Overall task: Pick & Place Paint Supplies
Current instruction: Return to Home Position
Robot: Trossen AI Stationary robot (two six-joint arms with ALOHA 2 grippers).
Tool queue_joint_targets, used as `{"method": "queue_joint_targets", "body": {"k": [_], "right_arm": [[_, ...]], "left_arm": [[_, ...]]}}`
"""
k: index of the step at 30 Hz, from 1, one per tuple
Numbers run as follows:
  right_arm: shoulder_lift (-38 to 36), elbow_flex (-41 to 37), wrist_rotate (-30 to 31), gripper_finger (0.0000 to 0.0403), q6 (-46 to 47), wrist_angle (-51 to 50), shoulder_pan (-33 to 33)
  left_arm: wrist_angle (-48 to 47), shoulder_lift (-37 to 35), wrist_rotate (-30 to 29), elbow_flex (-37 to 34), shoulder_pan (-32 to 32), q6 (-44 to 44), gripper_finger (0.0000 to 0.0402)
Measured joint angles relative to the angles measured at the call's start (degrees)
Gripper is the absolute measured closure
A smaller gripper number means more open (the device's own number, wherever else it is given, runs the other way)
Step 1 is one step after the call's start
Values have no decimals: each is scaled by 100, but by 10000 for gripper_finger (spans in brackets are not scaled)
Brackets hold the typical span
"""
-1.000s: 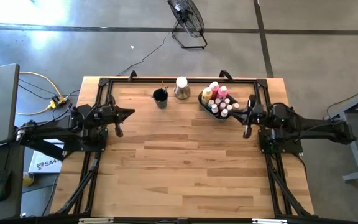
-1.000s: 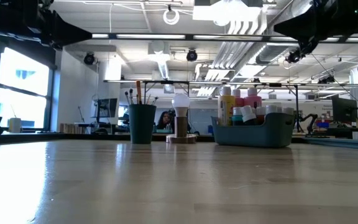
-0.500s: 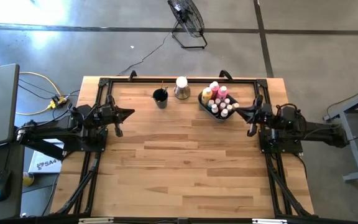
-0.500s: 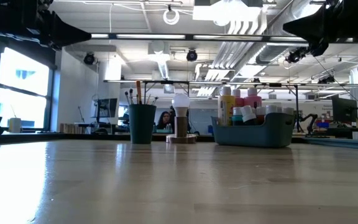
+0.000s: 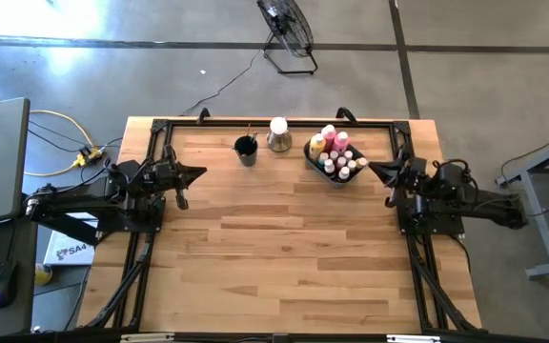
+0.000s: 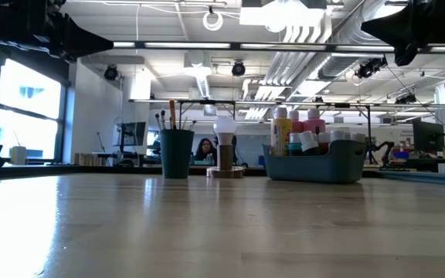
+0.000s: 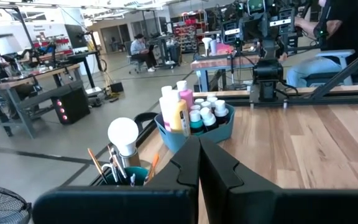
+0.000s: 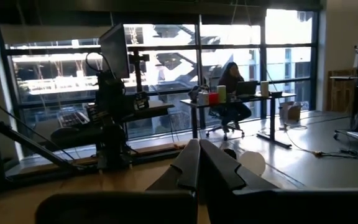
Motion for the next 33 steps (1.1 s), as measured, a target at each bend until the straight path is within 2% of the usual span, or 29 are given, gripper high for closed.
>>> {"method": "queue_joint_targets", "body": {"k": [6,10,17,33], "right_arm": [[-263,0,554,400,31,-319,0],[-263,2,541,400,43,-337,-2],[-264,2,511,400,109,-337,0],[-268,2,387,400,166,-553,0]], "left_arm": [[-6,0,-12,0,0,-2,401],[-222,-98,-35,0,0,-48,401],[-676,-1020,270,-2,0,-62,401],[-1018,-981,236,-37,0,-203,401]]}}
